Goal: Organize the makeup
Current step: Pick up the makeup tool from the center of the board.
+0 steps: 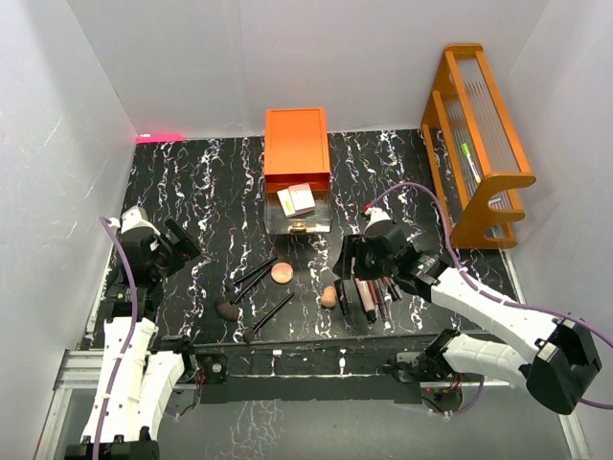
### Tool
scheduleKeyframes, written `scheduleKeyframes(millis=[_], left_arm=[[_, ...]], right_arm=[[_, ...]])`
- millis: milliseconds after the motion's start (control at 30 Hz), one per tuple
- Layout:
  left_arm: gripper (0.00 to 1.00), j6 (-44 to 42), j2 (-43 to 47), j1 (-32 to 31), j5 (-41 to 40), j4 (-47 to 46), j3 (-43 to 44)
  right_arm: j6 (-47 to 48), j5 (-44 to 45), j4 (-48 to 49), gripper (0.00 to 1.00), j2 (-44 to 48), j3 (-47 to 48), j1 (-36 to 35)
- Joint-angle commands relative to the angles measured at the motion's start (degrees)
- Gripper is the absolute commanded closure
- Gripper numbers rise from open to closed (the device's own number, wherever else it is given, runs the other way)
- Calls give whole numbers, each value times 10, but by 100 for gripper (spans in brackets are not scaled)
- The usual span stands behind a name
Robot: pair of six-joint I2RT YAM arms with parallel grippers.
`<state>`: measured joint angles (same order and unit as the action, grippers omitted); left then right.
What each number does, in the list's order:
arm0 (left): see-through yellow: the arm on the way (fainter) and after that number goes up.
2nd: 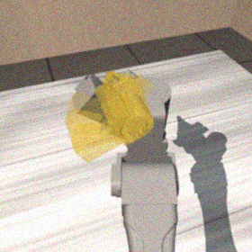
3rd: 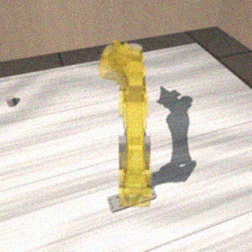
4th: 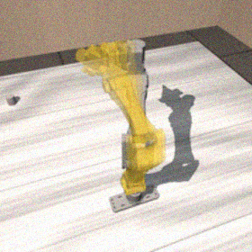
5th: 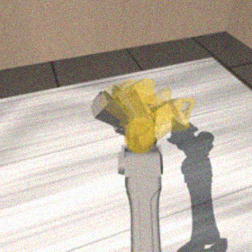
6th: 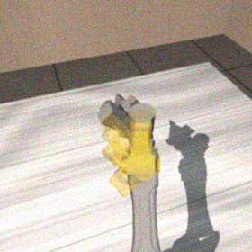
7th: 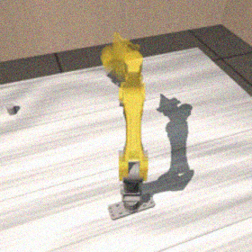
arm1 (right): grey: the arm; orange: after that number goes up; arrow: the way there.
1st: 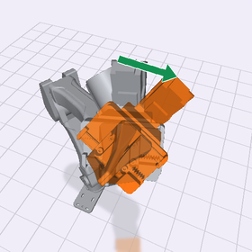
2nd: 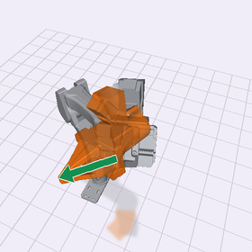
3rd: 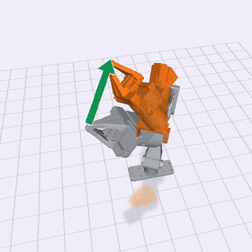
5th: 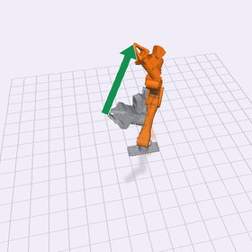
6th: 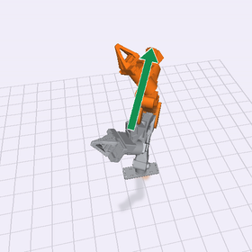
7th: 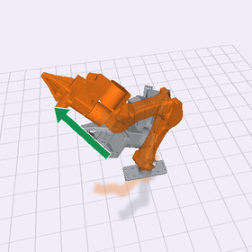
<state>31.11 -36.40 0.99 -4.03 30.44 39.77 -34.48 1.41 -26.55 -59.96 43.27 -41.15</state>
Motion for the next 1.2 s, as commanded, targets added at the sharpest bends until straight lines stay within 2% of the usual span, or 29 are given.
scheduleKeyframes(millis=[0,433,733,1167], left_arm=[[13,-1,4,-2,2,-1,8],[13,-1,7,-2,1,-2,7],[13,-1,10,-1,1,-3,7],[13,-1,12,-2,2,-3,7]], right_arm=[[-41,-40,77,38,1,-38,-9],[-116,46,96,44,-44,-74,-109],[-136,99,81,49,-79,-68,-117],[-136,98,98,51,-120,-66,-127]])
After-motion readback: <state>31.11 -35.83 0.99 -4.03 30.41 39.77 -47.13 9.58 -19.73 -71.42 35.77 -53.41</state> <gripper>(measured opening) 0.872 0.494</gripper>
